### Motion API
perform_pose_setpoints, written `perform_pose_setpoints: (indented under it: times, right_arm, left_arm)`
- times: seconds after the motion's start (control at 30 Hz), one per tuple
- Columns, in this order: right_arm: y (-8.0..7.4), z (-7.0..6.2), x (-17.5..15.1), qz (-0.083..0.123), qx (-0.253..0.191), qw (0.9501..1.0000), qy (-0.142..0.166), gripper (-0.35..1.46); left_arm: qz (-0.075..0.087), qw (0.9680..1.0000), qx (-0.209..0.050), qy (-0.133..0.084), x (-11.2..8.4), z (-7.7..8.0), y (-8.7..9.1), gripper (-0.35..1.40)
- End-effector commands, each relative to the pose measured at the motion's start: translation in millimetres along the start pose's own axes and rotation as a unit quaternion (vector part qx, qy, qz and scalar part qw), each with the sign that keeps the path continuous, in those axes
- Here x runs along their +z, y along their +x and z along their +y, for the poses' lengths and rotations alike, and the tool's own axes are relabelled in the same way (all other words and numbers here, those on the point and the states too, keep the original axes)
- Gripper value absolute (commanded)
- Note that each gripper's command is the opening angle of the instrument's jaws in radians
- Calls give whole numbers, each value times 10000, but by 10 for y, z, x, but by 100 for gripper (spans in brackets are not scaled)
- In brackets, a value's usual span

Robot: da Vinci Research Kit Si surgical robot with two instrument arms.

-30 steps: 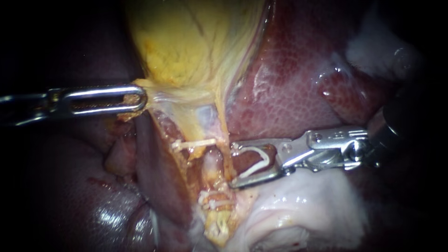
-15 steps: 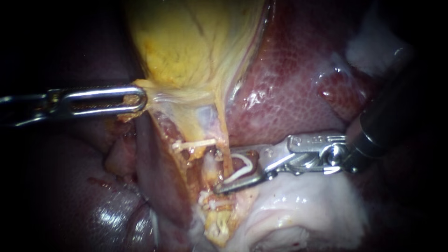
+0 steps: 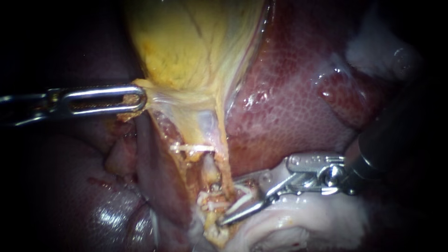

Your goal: Clipping first clip right tube

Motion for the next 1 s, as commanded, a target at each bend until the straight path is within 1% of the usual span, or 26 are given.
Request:
perform_pose_setpoints:
  times: [0.03,0.27,0.37,0.4,0.43,0.47,0.53,0.57,0.6,0.7,1.0]
  right_arm:
    - [0,1,0,1,5,10000,-8,53]
    - [3,3,-3,27,10,10000,-48,51]
    - [5,7,-6,72,18,9999,-131,48]
    - [7,9,-8,83,26,9999,-142,43]
    - [9,12,-12,88,121,9998,-134,34]
    - [11,14,-18,69,279,9995,-134,11]
    - [13,15,-27,31,322,9994,-136,-31]
    - [12,16,-31,53,324,9993,-174,-35]
    - [11,18,-34,49,326,9992,-229,-35]
    - [8,20,-35,34,320,9992,-241,-35]
    - [7,18,-32,30,314,9992,-239,-35]
  left_arm:
    - [0,10000,1,3,0,1,1,-35]
    - [-2,10000,4,1,1,1,2,-35]
    - [-2,10000,4,2,1,1,2,-35]
    - [-2,10000,4,1,1,1,2,-35]
    - [-2,10000,4,1,1,1,2,-35]
    - [-2,10000,4,2,1,1,2,-35]
    - [-1,10000,4,2,1,1,2,-35]
    - [-1,10000,4,2,1,2,2,-35]
    - [-1,10000,4,2,1,2,2,-35]
    - [-1,10000,5,4,1,4,2,-35]
    - [0,10000,8,5,1,7,2,-35]
